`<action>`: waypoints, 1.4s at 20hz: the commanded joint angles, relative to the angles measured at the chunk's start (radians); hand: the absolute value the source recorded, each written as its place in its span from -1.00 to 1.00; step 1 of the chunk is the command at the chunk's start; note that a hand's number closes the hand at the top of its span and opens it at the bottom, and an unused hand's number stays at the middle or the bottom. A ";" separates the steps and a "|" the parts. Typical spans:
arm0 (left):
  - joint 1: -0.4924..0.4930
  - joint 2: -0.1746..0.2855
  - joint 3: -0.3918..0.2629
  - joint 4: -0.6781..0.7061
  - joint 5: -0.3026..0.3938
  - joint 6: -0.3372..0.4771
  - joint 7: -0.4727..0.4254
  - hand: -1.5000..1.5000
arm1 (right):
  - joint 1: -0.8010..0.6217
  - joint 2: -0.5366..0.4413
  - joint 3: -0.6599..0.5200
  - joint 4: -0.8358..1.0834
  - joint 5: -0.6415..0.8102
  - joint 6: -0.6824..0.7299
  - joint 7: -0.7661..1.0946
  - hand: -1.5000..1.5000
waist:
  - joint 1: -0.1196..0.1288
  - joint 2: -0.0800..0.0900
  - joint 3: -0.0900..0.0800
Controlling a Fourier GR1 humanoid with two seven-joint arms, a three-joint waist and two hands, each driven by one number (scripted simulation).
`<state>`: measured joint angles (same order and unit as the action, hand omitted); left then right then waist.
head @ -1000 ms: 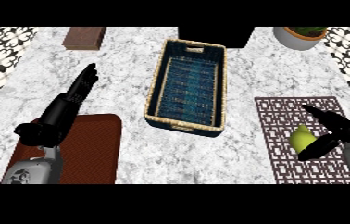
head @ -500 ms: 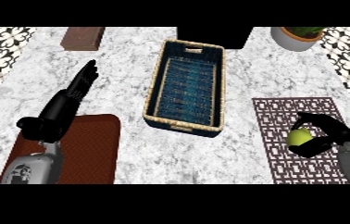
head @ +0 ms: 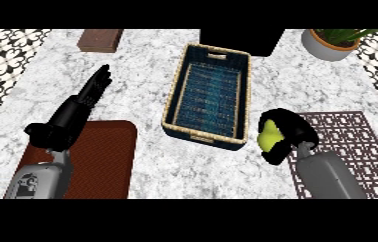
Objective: Pick the pear from the placemat and place it in the basket
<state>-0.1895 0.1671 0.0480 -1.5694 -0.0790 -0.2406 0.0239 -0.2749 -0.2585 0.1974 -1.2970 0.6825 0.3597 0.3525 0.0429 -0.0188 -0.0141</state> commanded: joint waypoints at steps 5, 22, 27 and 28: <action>-0.003 -0.012 -0.034 0.017 -0.016 -0.009 -0.002 0.00 | -0.140 0.253 0.466 -0.182 0.222 -0.172 0.312 1.00 | 0.037 0.000 0.010; -0.002 0.001 0.006 0.027 -0.005 0.003 -0.008 0.00 | -0.345 0.258 0.898 -0.613 0.277 -0.835 0.905 1.00 | -0.008 -0.004 0.011; 0.000 0.010 0.020 0.036 0.008 -0.008 -0.021 0.00 | -0.401 0.258 0.844 -0.668 0.314 -0.763 1.022 1.00 | -0.029 -0.005 0.009; 0.007 -0.010 -0.007 0.031 -0.031 0.020 -0.032 0.00 | -0.414 0.258 0.845 -0.650 0.330 -0.756 1.035 1.00 | -0.031 -0.004 0.009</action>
<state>-0.1976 0.1674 0.0543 -1.5397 -0.0848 -0.2375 0.0132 -0.6319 -0.0131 1.0437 -1.9197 0.9737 -0.3727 1.1385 0.0219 -0.0236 -0.0040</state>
